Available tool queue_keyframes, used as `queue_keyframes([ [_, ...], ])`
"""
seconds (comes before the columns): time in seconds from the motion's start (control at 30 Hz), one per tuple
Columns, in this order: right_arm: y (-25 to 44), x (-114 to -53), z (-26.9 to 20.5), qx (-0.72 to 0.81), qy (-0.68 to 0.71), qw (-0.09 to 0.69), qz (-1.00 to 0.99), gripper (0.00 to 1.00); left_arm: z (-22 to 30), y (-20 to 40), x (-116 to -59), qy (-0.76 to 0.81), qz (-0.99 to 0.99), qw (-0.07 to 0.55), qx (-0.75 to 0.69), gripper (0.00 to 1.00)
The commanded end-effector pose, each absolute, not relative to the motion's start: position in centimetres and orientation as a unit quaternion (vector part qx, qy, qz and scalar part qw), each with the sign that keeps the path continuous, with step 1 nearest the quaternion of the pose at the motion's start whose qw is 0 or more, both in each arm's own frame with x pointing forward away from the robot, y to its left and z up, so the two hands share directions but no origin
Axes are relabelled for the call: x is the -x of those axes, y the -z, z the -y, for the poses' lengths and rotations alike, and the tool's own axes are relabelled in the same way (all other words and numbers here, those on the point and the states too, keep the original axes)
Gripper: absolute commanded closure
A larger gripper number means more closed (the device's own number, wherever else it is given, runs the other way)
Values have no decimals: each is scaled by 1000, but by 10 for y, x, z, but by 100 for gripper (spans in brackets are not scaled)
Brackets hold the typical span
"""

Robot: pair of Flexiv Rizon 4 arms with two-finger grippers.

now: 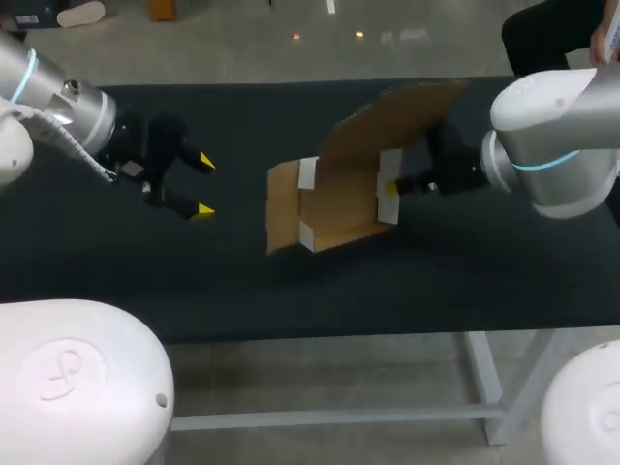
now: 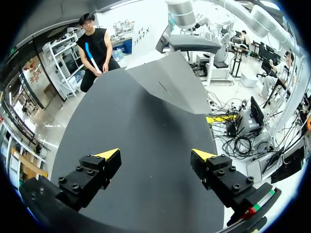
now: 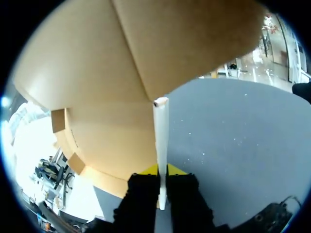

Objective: Assemble the packaging by folding the flat box into shape, placing the metal phone stand inside, and closing the box properly

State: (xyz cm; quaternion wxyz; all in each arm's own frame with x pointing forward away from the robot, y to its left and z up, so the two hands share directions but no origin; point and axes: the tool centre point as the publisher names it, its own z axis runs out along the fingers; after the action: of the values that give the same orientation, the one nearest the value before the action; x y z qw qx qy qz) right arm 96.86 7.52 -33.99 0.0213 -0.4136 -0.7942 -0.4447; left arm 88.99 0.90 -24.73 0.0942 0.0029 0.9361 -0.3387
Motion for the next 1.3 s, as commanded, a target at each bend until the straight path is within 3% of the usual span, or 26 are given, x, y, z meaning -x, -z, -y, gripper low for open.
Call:
queue_keyframes([
  [0.03,337,-970,-75,412,397,46,819,100,-9,247,-891,337,-937,92,-3,0],
  [0.77,346,-952,-67,569,180,76,799,100,-22,256,-906,306,-946,104,5,0],
  [1.3,346,-952,-67,569,180,76,799,100,-25,255,-907,308,-946,101,5,0],
])
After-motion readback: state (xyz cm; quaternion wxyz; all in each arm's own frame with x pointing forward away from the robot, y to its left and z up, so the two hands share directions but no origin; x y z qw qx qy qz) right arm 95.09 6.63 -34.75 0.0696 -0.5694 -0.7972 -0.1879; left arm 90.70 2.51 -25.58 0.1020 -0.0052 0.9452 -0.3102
